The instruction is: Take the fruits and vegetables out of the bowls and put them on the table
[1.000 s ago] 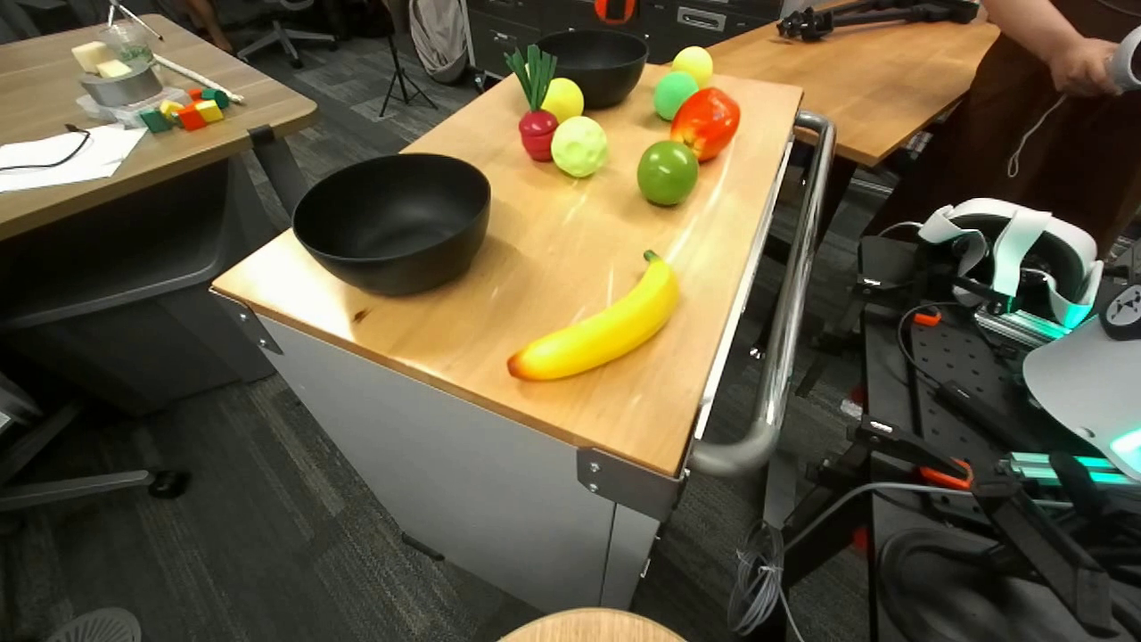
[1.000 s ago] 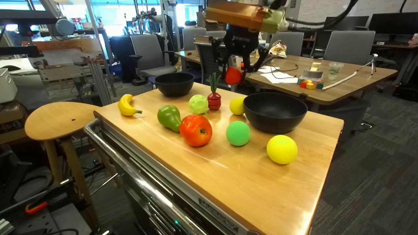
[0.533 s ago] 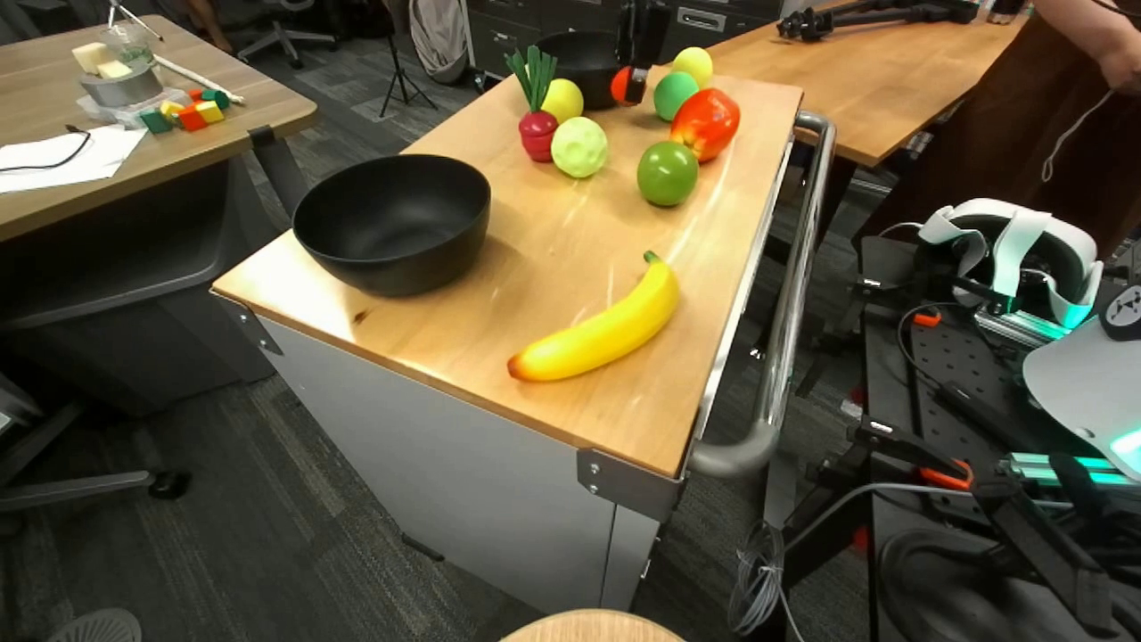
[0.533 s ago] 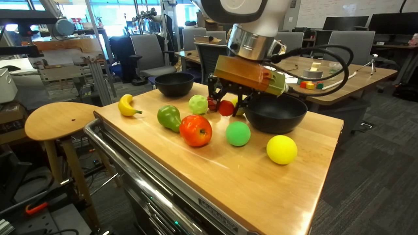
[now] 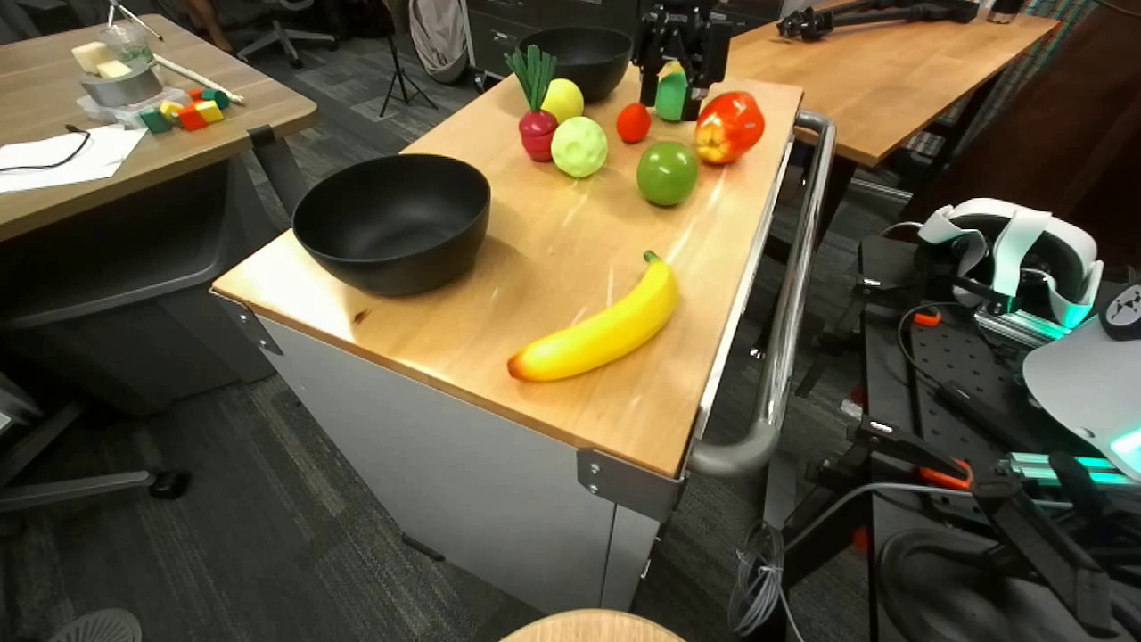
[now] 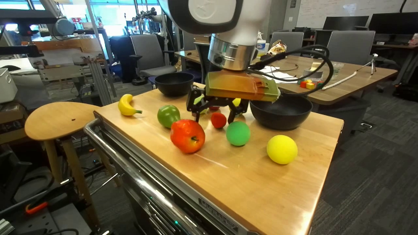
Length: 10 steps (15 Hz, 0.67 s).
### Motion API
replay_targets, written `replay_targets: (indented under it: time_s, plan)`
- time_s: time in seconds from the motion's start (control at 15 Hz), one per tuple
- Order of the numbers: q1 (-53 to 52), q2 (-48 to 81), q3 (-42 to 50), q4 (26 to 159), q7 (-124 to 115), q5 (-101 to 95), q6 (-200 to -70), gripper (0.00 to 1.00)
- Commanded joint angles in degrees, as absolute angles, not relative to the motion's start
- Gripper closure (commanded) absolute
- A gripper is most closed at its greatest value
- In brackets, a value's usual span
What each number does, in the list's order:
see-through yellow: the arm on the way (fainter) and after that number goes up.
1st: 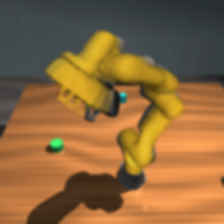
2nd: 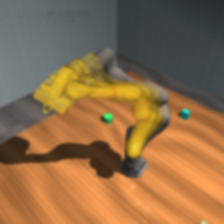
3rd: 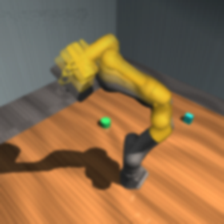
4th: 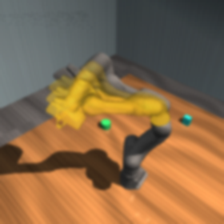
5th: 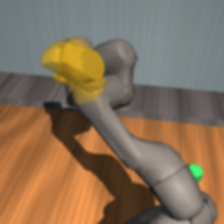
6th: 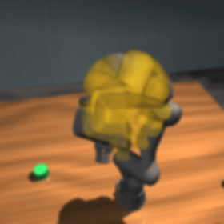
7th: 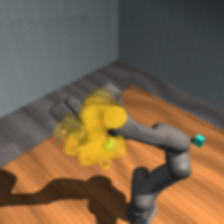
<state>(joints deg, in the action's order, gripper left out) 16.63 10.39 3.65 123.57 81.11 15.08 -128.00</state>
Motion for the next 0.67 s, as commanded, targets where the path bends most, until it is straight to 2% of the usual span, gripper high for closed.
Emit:
replay_targets:
  time_s: [0.0,0.2,0.27,0.6]
  plan:
    - [14.2,-3.8,4.8,135.6,86.1,10.8,-131.5,0.00]
    - [12.1,-13.3,5.9,142.3,90.3,10.6,-133.7,0.00]
    - [11.7,-5.1,6.7,135.5,87.1,11.1,-130.7,0.00]
    - [10.3,-12.5,7.7,141.2,88.7,10.6,-132.0,0.00]
